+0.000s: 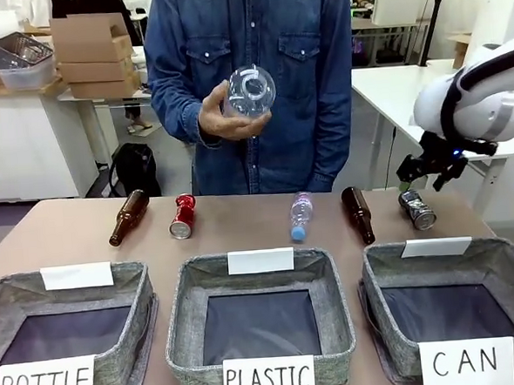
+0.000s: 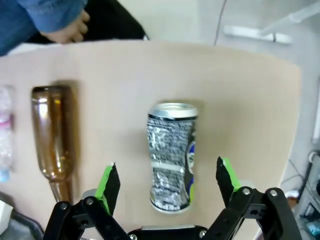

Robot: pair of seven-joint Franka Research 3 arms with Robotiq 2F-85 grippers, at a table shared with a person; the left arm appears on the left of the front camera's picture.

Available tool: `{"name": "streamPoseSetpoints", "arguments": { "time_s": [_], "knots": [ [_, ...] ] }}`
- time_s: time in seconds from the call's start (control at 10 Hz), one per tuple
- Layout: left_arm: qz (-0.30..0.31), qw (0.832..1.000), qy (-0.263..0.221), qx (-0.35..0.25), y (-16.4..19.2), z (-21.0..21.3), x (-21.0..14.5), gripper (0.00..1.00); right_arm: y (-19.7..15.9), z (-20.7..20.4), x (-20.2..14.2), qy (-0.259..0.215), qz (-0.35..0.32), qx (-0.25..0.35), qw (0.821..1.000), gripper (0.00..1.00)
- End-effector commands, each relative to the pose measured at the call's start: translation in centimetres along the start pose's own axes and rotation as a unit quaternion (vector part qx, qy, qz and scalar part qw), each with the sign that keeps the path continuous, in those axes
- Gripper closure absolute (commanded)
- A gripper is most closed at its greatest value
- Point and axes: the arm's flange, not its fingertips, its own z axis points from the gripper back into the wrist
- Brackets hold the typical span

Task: Sort the can waste into the basket.
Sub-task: Pick up the can waste from the table and place it in the right Fabric basket.

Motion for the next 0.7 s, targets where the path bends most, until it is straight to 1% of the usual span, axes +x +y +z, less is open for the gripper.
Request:
{"name": "streamPoseSetpoints", "arguments": {
  "time_s": [0.0, 0.2, 0.6],
  "knots": [
    [-0.013, 1.0, -0.006, -0.01, -0.1, -0.1, 0.0, 0.0, 0.7, -1.3, 1.7, 0.027, -0.02, -0.004, 0.999, 0.0],
    [-0.013, 1.0, -0.006, -0.01, -0.1, -0.1, 0.0, 0.0, 1.1, -3.1, 2.0, 0.048, -0.025, -0.008, 0.998, 0.0],
    [-0.013, 1.0, -0.006, -0.01, -0.1, -0.1, 0.0, 0.0, 0.9, -4.1, 2.0, 0.067, -0.05, -0.021, 0.996, 0.0]
  ]
}}
